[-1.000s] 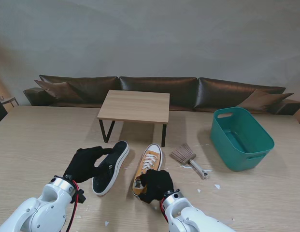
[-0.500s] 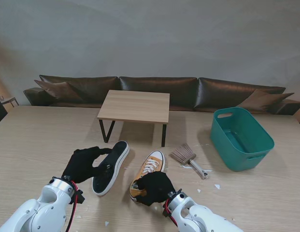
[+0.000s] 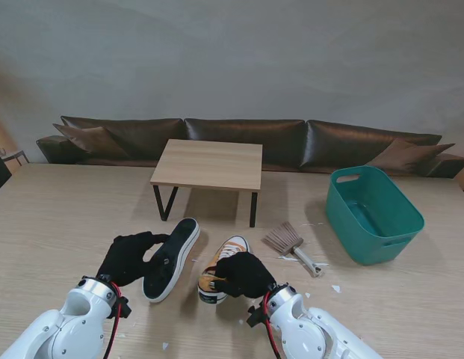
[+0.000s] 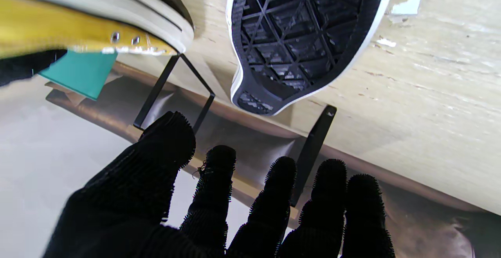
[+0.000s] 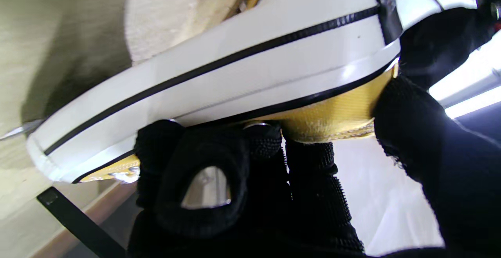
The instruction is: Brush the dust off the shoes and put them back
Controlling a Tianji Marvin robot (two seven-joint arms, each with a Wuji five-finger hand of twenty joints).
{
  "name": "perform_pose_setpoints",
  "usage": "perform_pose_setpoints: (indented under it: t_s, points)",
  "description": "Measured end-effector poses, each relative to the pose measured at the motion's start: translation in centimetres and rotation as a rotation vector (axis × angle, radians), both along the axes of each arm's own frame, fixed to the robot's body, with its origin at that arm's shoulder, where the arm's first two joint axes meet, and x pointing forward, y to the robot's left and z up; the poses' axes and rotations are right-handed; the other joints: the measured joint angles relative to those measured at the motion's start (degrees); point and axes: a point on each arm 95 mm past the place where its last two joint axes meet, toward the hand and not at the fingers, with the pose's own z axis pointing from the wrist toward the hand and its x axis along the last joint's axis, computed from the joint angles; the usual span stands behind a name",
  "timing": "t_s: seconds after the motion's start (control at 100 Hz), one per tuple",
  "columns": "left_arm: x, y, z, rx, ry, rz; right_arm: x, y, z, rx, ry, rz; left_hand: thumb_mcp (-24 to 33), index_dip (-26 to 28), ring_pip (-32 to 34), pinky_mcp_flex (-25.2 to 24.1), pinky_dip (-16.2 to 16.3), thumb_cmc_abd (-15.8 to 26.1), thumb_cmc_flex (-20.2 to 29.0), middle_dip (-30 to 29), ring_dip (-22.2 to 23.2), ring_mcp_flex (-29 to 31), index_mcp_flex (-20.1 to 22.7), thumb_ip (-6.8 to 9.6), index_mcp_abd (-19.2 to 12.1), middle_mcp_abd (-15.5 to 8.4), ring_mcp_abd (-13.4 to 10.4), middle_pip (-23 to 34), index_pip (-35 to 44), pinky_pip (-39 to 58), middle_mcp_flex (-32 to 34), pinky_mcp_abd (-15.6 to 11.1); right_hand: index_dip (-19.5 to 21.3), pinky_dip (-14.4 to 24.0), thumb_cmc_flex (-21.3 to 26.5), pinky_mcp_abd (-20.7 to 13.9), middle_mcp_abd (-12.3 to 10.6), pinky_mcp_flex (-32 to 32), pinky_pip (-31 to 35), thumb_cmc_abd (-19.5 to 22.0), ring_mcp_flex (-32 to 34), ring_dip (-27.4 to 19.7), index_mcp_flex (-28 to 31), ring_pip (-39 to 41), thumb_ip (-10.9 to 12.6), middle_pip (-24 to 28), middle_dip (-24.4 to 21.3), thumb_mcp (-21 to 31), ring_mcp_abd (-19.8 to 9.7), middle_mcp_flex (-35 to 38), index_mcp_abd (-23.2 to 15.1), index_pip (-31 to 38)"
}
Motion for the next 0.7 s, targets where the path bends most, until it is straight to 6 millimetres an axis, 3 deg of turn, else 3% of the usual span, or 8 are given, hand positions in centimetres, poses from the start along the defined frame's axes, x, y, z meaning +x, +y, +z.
perform_pose_setpoints:
  t_s: [0.28, 0.39, 0.51, 0.7]
  points:
    - [-0.1, -1.0, -0.9, 0.007, 0.046, -0.036, 0.8, 0.0, 1.6, 0.1, 0.089, -0.053, 0.0, 0.01, -0.49, -0.02, 0.0, 0.0, 0.02, 0.0, 0.0, 0.0, 0.0, 0.0, -0.05, 0.0, -0.01, -0.05, 0.0, -0.72, -0.02, 0.0, 1.42, 1.37, 0.23, 0.72, 0.47, 0.48, 0.02, -0.84, 0.41, 0.56, 1.41, 1.02, 0.0, -0.27, 0.9, 1.26, 0.52, 0.79, 0.48, -0.43]
    - [-0.3, -1.6, -1.3, 0.007, 0.071, -0.065, 1.0, 0.1, 1.7, 0.108, 0.105, -0.061, 2.17, 0.02, -0.51, -0.04, 0.0, -1.23, 0.71, 0.0, 0.0, -0.01, -0.2, 0.0, -1.59, 0.0, -0.44, -0.09, -0.16, -1.43, -0.06, 0.0, 1.44, 1.38, 0.25, 0.72, 0.47, 0.58, 0.16, -0.84, 0.42, 0.58, 1.64, 1.25, 0.0, -0.29, 1.18, 1.26, 0.53, 0.83, 0.49, -0.43]
    - [-0.5, -2.3, -1.9, 0.047, 0.073, -0.114, 1.4, 0.2, 2.0, 0.122, 0.134, -0.067, 6.63, -2.82, -0.52, -1.35, 1.28, -6.16, 0.6, 0.75, 0.26, -0.59, -4.82, 0.02, -3.23, -0.61, -2.37, -0.09, -2.88, -1.44, -3.33, -0.54, 1.44, 1.39, 0.27, 0.72, 0.47, 0.79, 0.46, -0.84, 0.48, 0.69, 1.94, 1.4, 0.0, -0.29, 1.24, 1.27, 0.53, 0.95, 0.49, -0.43]
    - [-0.4, -3.0, -2.7, 0.082, 0.095, -0.155, 2.2, 0.2, 2.7, 0.175, 0.171, -0.101, 8.31, -6.16, -1.05, -4.25, 1.48, -8.34, -1.4, 2.12, 1.68, -6.29, -12.08, 0.02, -3.67, -1.22, -4.54, -1.06, -5.96, -2.76, -9.36, -2.78, 1.73, 1.41, 0.58, 1.19, 0.47, 1.61, 0.51, -0.84, 0.5, 1.13, 2.14, 1.64, 0.0, -0.4, 1.39, 1.27, 0.54, 1.03, 0.45, -0.43]
